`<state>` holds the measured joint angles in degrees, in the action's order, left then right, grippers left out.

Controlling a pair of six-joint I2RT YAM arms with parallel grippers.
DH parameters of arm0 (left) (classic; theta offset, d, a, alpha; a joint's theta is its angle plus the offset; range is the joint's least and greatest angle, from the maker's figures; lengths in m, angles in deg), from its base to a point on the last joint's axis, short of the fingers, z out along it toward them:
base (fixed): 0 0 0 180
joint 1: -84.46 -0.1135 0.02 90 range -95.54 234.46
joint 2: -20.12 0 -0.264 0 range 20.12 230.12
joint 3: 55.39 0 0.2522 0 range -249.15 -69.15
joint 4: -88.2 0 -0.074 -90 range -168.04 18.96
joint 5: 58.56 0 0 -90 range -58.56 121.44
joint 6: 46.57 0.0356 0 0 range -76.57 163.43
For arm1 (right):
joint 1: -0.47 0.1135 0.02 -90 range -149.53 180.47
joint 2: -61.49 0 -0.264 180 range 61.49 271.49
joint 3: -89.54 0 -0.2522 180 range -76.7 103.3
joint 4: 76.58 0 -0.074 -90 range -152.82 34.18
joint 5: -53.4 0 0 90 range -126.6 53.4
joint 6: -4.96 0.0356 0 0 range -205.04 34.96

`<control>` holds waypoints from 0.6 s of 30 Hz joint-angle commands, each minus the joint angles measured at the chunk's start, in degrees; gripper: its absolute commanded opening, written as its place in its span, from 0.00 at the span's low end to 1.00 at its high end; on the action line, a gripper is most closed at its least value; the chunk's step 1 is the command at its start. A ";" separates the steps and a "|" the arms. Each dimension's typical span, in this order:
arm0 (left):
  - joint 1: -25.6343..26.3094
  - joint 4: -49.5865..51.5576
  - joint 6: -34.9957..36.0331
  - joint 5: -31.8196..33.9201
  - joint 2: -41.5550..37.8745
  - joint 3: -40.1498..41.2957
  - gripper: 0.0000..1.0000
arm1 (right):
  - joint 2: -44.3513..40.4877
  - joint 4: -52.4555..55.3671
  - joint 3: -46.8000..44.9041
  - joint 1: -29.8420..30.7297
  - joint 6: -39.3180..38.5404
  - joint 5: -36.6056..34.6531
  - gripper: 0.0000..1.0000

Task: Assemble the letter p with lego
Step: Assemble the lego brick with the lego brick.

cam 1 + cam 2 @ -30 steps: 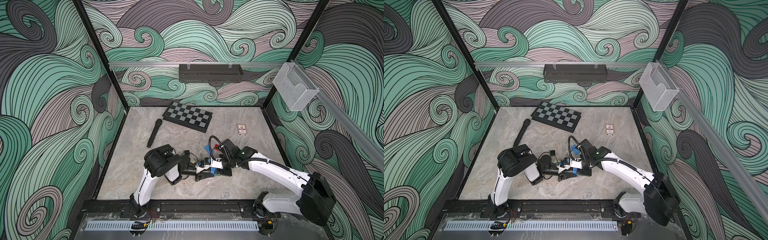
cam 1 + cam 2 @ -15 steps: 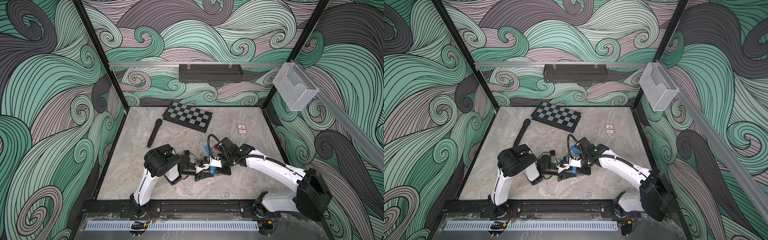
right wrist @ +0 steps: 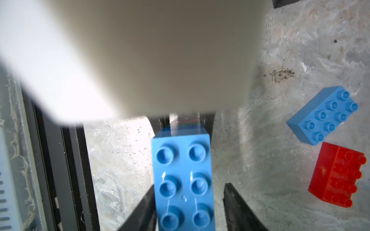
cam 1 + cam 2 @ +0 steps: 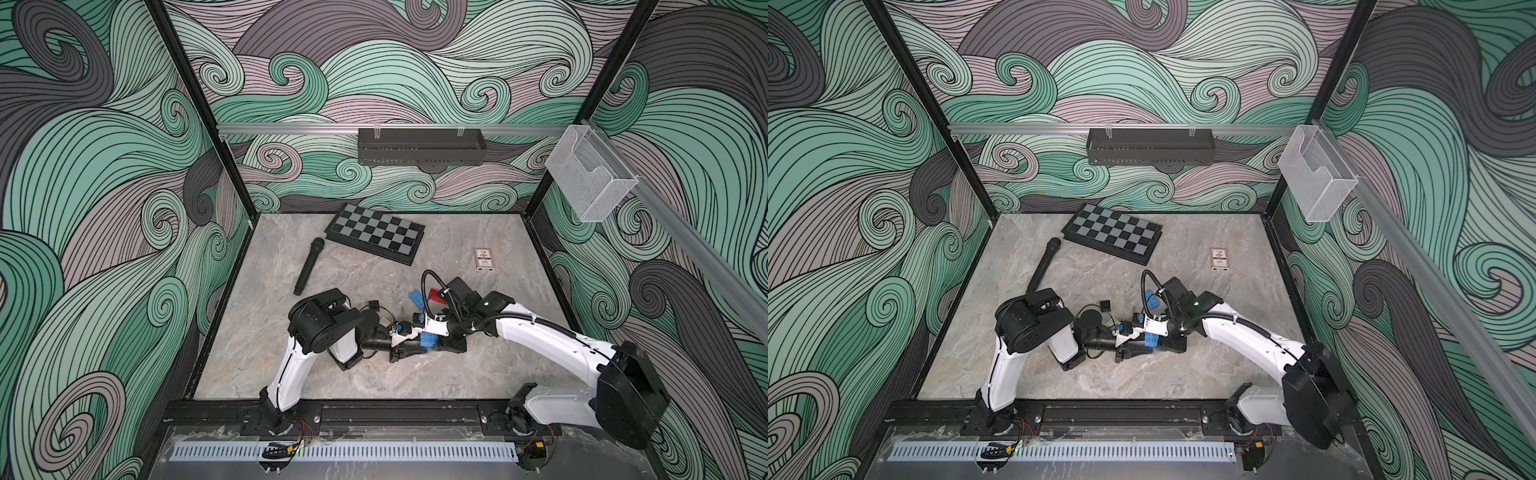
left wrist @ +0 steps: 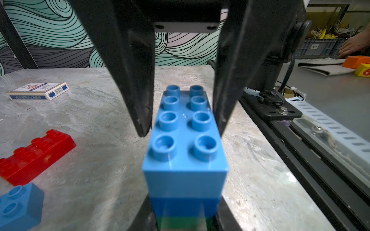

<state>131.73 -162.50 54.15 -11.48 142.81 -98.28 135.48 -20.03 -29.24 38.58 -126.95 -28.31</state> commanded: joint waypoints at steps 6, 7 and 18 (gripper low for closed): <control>-0.51 7.90 -1.46 2.29 2.71 2.16 0.00 | -13.21 -3.38 -0.98 -2.11 3.54 -2.06 0.75; -0.50 7.02 -1.92 2.26 2.24 2.14 0.00 | -15.00 -5.17 -1.05 -2.17 4.91 -2.33 0.77; 0.40 29.42 -3.31 5.33 -18.17 -5.51 0.00 | -28.10 -18.19 -1.88 -2.65 25.56 -27.72 0.99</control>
<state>131.79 -146.15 51.35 -8.57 131.73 -99.30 108.93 -34.33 -31.60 36.39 -110.23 -45.27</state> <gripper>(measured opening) 0.333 0.988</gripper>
